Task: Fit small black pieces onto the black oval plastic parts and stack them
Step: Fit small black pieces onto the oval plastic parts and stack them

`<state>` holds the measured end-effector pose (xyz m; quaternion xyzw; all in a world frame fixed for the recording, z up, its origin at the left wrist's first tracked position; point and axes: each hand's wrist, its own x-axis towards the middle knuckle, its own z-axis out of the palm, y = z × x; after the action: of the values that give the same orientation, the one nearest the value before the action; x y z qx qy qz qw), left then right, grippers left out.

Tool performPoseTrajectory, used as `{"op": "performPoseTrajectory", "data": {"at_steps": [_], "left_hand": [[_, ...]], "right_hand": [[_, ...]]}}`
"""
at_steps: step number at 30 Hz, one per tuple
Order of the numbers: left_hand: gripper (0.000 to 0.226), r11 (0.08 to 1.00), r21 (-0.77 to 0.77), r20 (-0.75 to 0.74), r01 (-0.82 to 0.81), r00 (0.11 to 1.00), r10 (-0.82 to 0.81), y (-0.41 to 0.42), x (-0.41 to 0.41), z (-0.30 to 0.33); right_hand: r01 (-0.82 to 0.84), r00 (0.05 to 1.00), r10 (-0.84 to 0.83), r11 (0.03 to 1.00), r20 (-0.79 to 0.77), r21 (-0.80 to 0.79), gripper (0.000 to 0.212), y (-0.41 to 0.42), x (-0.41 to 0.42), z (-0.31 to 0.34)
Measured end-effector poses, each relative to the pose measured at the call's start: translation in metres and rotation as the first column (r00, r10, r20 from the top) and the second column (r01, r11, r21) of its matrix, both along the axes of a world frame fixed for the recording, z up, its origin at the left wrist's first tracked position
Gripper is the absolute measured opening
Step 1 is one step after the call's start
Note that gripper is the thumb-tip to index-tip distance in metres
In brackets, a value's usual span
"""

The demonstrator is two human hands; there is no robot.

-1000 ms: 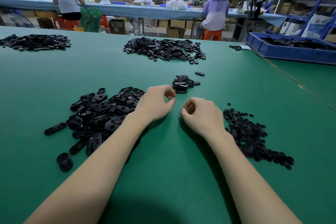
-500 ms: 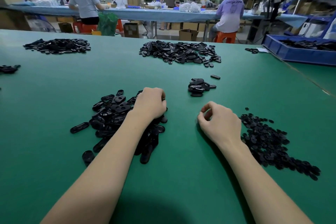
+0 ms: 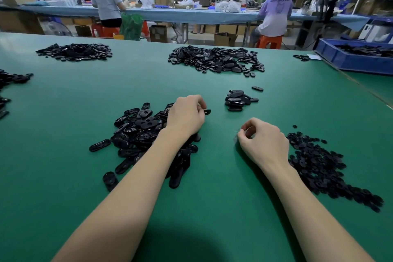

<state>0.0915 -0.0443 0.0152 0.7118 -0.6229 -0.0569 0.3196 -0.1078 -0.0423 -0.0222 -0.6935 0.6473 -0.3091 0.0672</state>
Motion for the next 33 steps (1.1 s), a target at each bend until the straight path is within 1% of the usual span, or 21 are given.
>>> {"op": "performPoseTrajectory", "data": {"at_steps": [2,4,5,6,7,8,9,11,13,15,17,18,20,22,23,25,27,30,33], "left_hand": [[0.025,0.999,-0.003,-0.144,0.052,0.988,-0.052,0.000,-0.007,0.003],[0.025,0.991,0.028,-0.330,0.128,0.937,-0.111,0.000,-0.016,0.005],[0.024,0.980,0.056,-0.454,0.193,0.879,-0.147,0.001,-0.021,0.006],[0.021,0.961,0.074,-0.576,0.267,0.798,-0.178,0.002,-0.027,0.006],[0.018,0.940,0.076,-0.673,0.332,0.713,-0.197,0.002,-0.031,0.006],[0.017,0.924,0.069,-0.736,0.377,0.645,-0.208,0.002,-0.035,0.006],[0.017,0.912,0.062,-0.773,0.406,0.597,-0.213,0.003,-0.038,0.005],[0.016,0.897,0.054,-0.817,0.440,0.536,-0.214,0.004,-0.043,0.004],[0.012,0.877,0.051,-0.845,0.477,0.489,-0.217,0.004,-0.045,0.003],[0.011,0.855,0.043,-0.857,0.516,0.459,-0.234,0.005,-0.046,0.001],[0.011,0.845,0.040,-0.856,0.533,0.455,-0.247,0.005,-0.048,-0.001],[0.011,0.843,0.042,-0.854,0.536,0.458,-0.249,0.005,-0.049,-0.002],[0.012,0.837,0.048,-0.854,0.545,0.457,-0.249,0.004,-0.051,-0.004],[0.013,0.826,0.060,-0.856,0.561,0.454,-0.246,0.005,-0.054,-0.006],[0.014,0.819,0.068,-0.860,0.570,0.450,-0.242,0.005,-0.055,-0.007],[0.014,0.809,0.084,-0.864,0.582,0.447,-0.233,0.006,-0.057,-0.009],[0.014,0.801,0.102,-0.859,0.589,0.459,-0.228,0.006,-0.057,-0.009],[0.016,0.798,0.111,-0.861,0.592,0.458,-0.220,0.007,-0.056,-0.010],[0.018,0.798,0.117,-0.865,0.591,0.455,-0.211,0.007,-0.054,-0.010]], "right_hand": [[0.012,0.999,-0.014,0.999,0.036,0.031,0.007,0.000,-0.001,0.003],[-0.005,0.992,-0.005,0.996,0.124,0.084,0.006,-0.003,-0.003,0.009],[-0.037,0.977,0.008,0.991,0.215,0.128,0.006,-0.006,-0.006,0.015],[-0.092,0.940,0.026,0.979,0.340,0.179,0.006,-0.008,-0.009,0.021],[-0.165,0.880,0.038,0.960,0.473,0.228,0.006,-0.010,-0.012,0.027],[-0.229,0.821,0.031,0.933,0.570,0.278,0.006,-0.010,-0.016,0.033],[-0.276,0.781,0.019,0.907,0.624,0.318,0.006,-0.009,-0.020,0.037],[-0.313,0.761,0.005,0.879,0.649,0.359,0.007,-0.010,-0.030,0.042],[-0.333,0.768,0.011,0.861,0.641,0.383,0.008,-0.010,-0.039,0.045],[-0.347,0.796,0.032,0.842,0.604,0.414,0.011,-0.010,-0.048,0.049],[-0.328,0.863,0.075,0.834,0.499,0.443,0.013,-0.010,-0.056,0.055],[-0.302,0.904,0.102,0.840,0.415,0.451,0.015,-0.010,-0.061,0.059],[-0.214,0.971,0.138,0.864,0.193,0.456,0.017,-0.011,-0.071,0.067],[-0.131,0.987,0.160,0.867,-0.018,0.480,0.015,-0.011,-0.080,0.076],[-0.111,0.980,0.180,0.848,-0.085,0.517,0.013,-0.010,-0.084,0.080],[-0.090,0.961,0.231,0.782,-0.154,0.617,0.007,-0.006,-0.086,0.086],[-0.062,0.944,0.261,0.738,-0.200,0.672,0.006,-0.003,-0.085,0.089],[-0.002,0.937,0.235,0.741,-0.256,0.672,0.008,-0.004,-0.083,0.085],[0.052,0.942,0.189,0.735,-0.278,0.676,0.012,-0.006,-0.083,0.079]]}}
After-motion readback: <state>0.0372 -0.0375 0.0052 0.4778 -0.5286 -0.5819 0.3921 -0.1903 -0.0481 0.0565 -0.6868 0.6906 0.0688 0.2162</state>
